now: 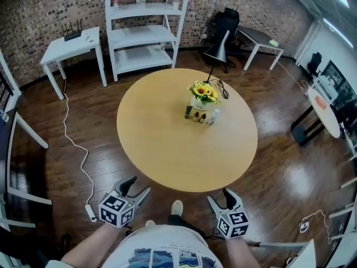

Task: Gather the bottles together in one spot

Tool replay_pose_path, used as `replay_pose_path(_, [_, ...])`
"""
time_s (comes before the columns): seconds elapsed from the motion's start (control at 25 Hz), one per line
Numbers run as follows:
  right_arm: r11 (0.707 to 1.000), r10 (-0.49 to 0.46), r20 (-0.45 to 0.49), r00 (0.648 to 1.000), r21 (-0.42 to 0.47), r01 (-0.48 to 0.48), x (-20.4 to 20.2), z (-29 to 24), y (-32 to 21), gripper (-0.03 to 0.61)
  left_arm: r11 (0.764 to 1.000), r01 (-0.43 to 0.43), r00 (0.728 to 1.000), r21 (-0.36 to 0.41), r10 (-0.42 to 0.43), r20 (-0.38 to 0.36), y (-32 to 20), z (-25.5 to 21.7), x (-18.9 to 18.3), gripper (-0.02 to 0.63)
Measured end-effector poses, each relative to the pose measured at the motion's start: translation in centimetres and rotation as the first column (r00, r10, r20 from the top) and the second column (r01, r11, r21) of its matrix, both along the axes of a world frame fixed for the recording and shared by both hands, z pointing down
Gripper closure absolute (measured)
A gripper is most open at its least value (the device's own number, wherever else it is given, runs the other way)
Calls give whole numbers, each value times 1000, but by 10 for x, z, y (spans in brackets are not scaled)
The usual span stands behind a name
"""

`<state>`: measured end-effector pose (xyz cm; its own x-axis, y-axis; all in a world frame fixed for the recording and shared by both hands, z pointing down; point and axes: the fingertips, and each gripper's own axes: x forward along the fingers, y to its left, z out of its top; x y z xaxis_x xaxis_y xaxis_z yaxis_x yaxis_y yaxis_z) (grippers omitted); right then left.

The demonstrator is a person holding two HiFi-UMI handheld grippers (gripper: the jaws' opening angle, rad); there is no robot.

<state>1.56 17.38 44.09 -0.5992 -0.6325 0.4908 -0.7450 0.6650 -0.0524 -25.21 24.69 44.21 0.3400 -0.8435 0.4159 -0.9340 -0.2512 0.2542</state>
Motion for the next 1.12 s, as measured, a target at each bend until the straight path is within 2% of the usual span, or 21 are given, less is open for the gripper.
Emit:
replay_pose_path(0.36, [1000,18,3,1000,9,-18,-3,-6,16,273,1000,14,1000,8,-14,7,27,-6,-17,382])
replay_pose_path(0.52, [999,44,25,999,-1,-43,-2,-8,17,272,1000,30,1000,7,-30,-1,34,-5,-22,382])
replay_pose_path(0.68, [998,51,6,999,-27,-51,-4,-11,24,272,1000,21,1000,-7,-21,11,41,-5,-24,382])
replay_pose_path(0.84, [996,46,-12,999,-71,-46,4,2,47,272,999,37,999,-37,-36,37,68,10,-31,382])
replay_pose_path(1.12, [998,8,-35,999,-55,-10,2,-9,68,272,999,51,997,-6,-50,57,77,2,-40,382])
